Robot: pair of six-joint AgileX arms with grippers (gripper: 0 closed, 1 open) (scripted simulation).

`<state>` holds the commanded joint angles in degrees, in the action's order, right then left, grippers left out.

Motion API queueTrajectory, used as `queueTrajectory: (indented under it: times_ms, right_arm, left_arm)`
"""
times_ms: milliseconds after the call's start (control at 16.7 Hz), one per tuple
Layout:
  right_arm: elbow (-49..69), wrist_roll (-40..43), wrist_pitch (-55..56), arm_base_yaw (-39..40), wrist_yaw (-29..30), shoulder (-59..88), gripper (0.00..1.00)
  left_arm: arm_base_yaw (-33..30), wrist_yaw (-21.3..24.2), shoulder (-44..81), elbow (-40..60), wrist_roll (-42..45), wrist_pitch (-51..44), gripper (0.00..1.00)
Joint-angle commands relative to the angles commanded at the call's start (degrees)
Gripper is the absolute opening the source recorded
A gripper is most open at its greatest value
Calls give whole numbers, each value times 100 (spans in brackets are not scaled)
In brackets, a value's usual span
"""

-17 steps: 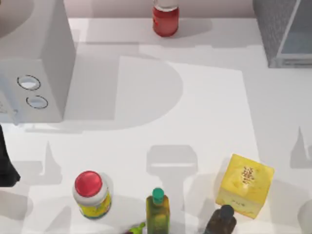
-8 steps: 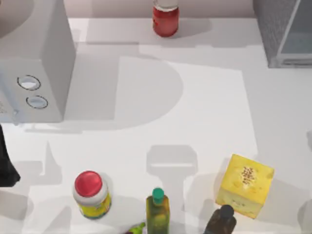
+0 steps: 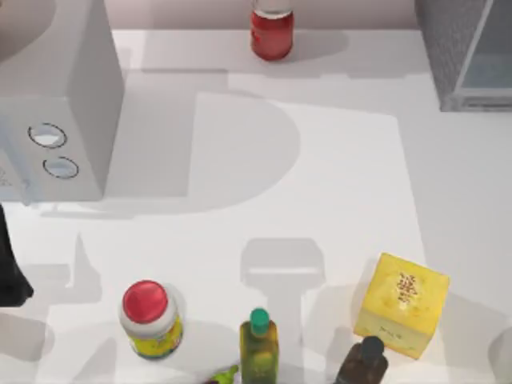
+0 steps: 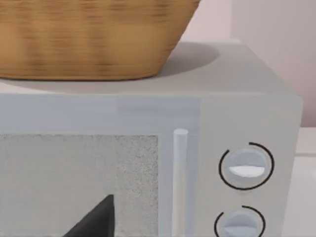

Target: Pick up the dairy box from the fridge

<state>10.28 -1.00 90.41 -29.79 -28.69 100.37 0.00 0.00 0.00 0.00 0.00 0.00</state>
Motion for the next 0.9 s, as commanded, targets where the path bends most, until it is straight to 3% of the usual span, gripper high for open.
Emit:
queueTrajectory:
  times_ms: [540,900]
  right_arm:
    - [91,-2,171,-26,-23,277,100]
    - [1774,4,-688,528,618,1083,100]
  left_arm:
    - [0,0,0,0,0,0,100]
    - [0,0,0,0,0,0,100]
